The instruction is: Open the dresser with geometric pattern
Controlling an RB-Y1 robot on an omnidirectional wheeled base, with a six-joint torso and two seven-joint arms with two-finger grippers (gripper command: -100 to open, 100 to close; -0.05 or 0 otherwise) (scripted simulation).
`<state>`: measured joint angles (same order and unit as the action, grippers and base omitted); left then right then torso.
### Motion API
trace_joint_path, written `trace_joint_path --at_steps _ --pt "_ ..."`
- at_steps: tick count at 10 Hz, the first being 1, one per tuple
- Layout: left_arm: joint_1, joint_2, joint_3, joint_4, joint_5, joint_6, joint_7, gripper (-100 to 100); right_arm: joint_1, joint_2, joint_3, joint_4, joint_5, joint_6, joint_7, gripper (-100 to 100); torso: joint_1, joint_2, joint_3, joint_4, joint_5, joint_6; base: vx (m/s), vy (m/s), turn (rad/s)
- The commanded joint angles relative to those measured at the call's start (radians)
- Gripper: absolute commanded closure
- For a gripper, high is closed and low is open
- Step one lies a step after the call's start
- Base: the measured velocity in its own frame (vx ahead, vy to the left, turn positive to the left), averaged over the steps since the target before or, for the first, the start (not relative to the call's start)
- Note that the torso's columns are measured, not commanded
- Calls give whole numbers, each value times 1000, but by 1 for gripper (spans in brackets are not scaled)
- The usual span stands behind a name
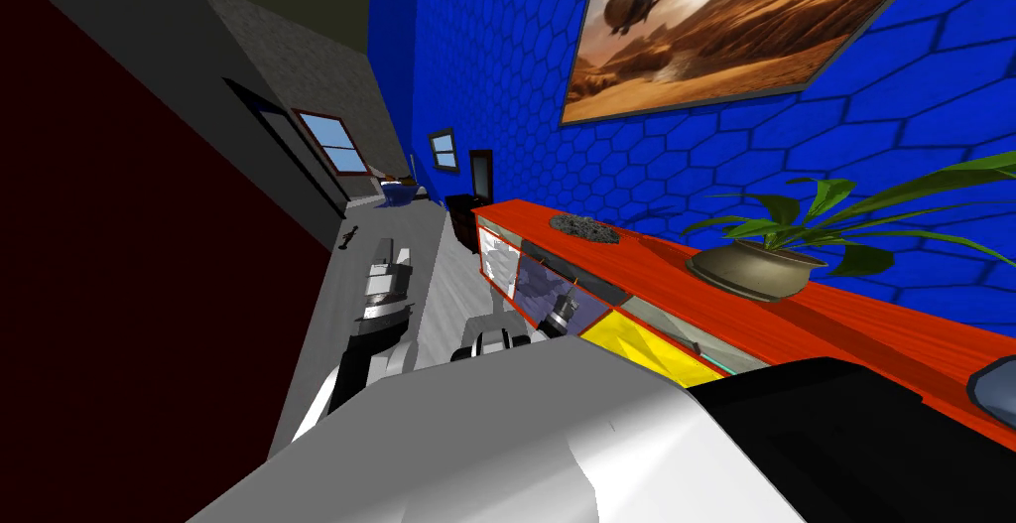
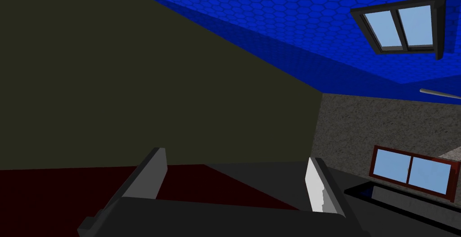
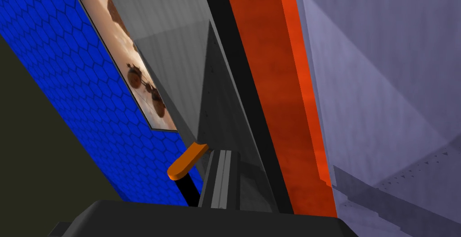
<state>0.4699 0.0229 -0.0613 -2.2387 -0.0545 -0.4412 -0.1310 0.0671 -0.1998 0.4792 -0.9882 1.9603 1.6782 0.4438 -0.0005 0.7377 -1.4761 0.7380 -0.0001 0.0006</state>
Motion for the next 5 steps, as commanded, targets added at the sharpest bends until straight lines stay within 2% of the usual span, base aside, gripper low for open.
trace_joint_path --at_steps 1,3,4,5 --pt "0 0 0 0 0 0 0 0 54 58 -29 -46 81 -6 18 100 0 0 0 0 0 -1 83 -46 -167" --pt "0 0 0 0 0 0 0 0 54 58 -29 -46 130 -6 18 100 0 0 0 0 0 -1 49 -30 -28" --pt "0 0 0 0 0 0 0 0 89 98 -49 -77 166 -12 29 100 1 2 1 1 0 -1 53 -37 -182" --pt "0 0 0 0 0 0 0 0 89 98 -49 -77 197 -12 29 100 0 1 1 0 0 0 55 -29 -105"
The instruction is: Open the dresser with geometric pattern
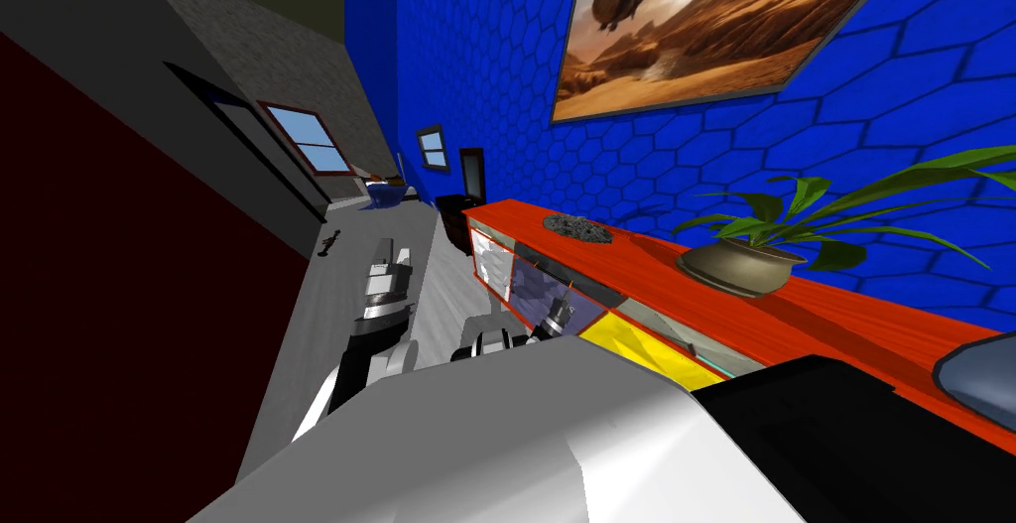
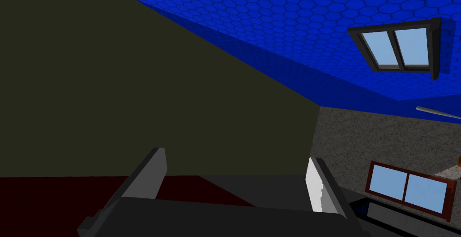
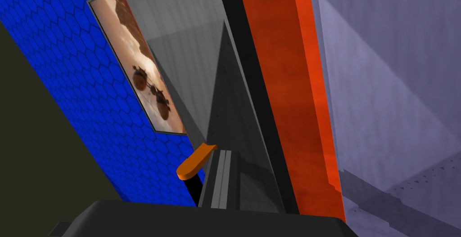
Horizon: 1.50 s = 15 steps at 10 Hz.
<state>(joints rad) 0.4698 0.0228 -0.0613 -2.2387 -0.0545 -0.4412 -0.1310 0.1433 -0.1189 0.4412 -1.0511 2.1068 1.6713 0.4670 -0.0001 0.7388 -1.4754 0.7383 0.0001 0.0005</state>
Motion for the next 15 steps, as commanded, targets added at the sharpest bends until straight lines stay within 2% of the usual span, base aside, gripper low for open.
trace_joint_path --at_steps 1,2,10,15 --pt "0 0 0 0 0 0 0 0 11 11 -8 -12 31 -3 4 100 0 -1 -1 0 0 -1 20 -9 -4" --pt "0 0 0 0 0 0 0 0 -10 3 -17 -28 5 -39 43 -100 1 0 0 0 0 -1 -13 17 -29" --pt "0 0 0 0 0 0 0 0 -101 5 -54 -88 -115 -186 202 -100 0 -1 -1 0 0 0 -25 28 -29" --pt "0 0 0 0 0 0 0 0 -151 -9 -74 -120 -181 -268 289 -100 0 -1 -1 0 0 -1 -21 23 -24"
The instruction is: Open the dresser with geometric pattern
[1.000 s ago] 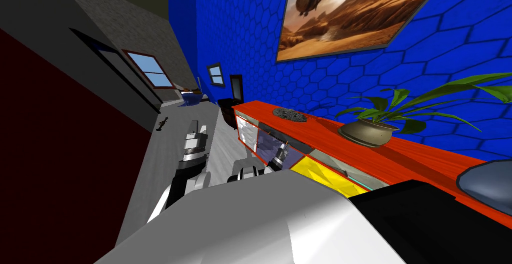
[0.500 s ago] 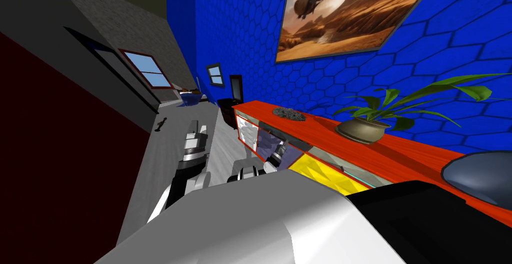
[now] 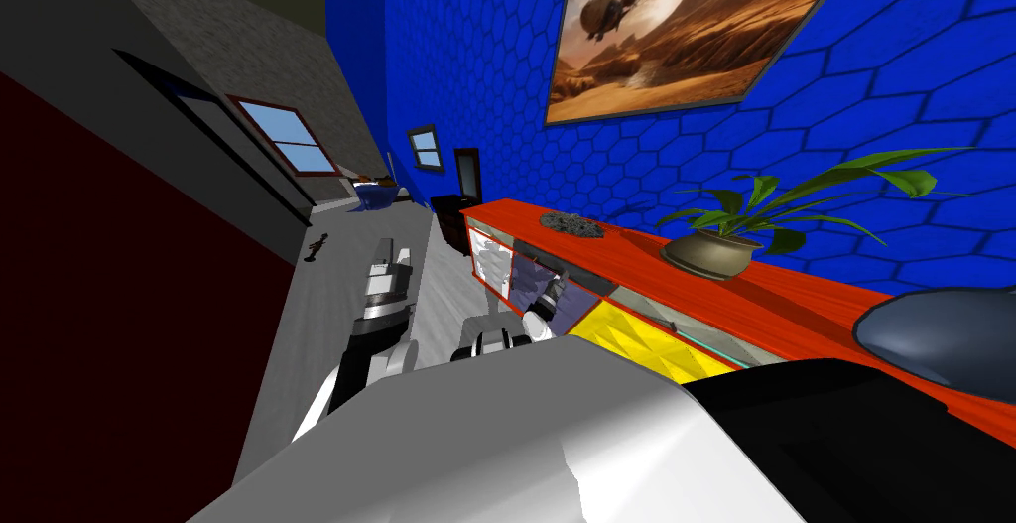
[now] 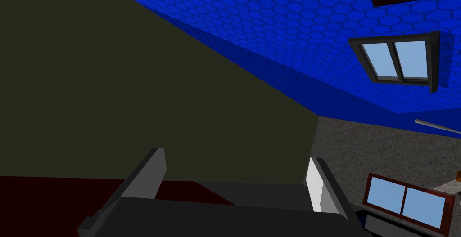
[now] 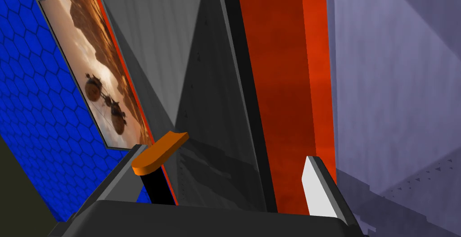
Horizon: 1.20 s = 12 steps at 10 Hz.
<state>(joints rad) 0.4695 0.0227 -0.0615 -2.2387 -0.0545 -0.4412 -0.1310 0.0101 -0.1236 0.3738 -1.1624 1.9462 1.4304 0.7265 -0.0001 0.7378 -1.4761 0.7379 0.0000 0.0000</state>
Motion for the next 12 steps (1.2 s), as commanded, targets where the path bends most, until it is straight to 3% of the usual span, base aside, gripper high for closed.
trace_joint_path --at_steps 1,12 --pt "0 0 0 0 0 0 0 0 -27 -9 -10 -14 -33 -41 46 -100 0 0 0 0 0 0 -18 23 -19" --pt "0 0 0 0 0 0 0 0 -137 -42 -54 -84 -178 -219 236 -100 2 -6 -3 6 5 -6 -25 22 -29"
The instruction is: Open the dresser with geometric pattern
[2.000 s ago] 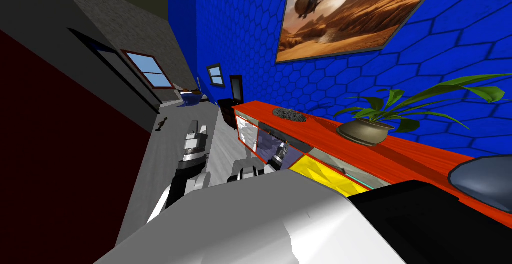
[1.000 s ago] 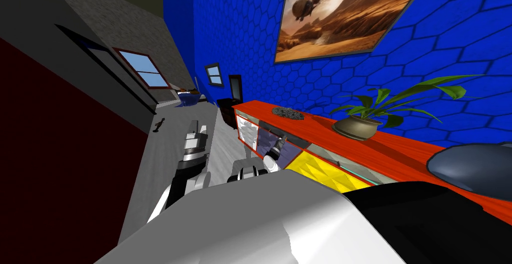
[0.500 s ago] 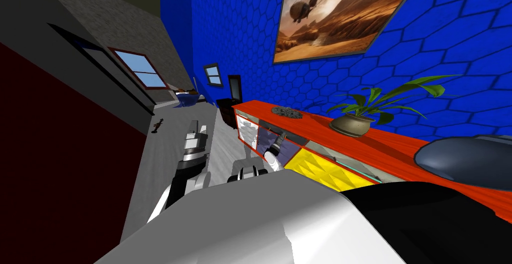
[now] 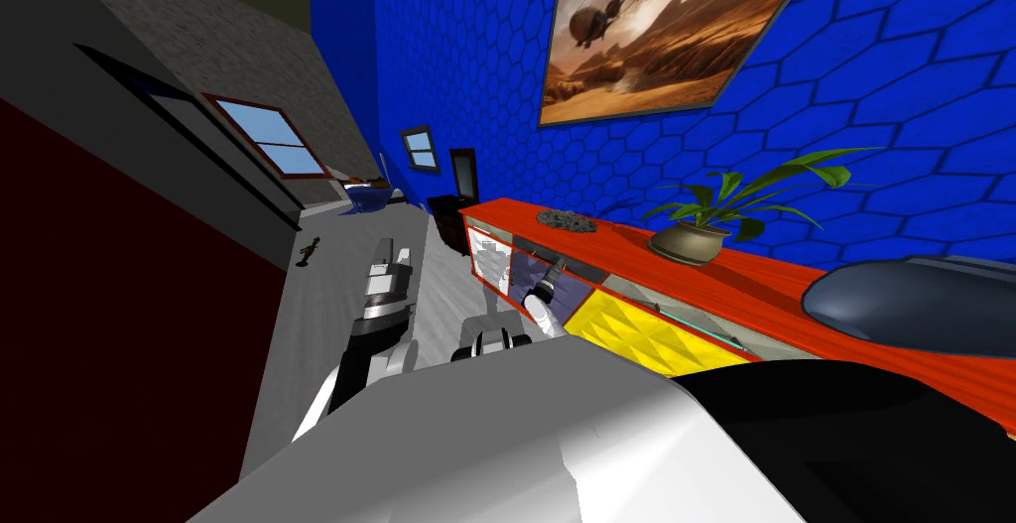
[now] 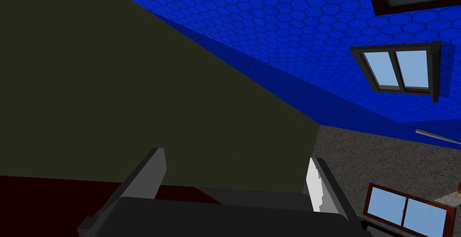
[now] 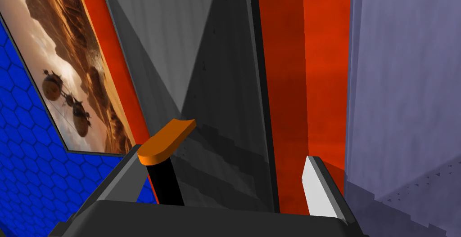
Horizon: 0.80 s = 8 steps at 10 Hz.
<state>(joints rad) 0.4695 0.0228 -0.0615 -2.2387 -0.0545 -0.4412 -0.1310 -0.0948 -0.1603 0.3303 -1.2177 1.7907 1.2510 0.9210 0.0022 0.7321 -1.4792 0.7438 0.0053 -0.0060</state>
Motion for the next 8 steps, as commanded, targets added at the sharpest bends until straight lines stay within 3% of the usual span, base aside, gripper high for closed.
trace_joint_path --at_steps 1,2,8 --pt "0 0 0 0 0 0 0 0 -44 -3 -15 -37 -39 -59 61 -100 0 -1 0 1 1 -1 -33 29 -28" --pt "0 0 0 0 0 0 0 0 -44 -3 -15 -37 -39 -59 61 -100 1 -1 0 2 2 -2 -21 13 -14" --pt "0 0 0 0 0 0 0 0 -110 53 -42 -78 -127 -167 176 -100 5 4 2 -2 -2 -1 -13 15 -20"
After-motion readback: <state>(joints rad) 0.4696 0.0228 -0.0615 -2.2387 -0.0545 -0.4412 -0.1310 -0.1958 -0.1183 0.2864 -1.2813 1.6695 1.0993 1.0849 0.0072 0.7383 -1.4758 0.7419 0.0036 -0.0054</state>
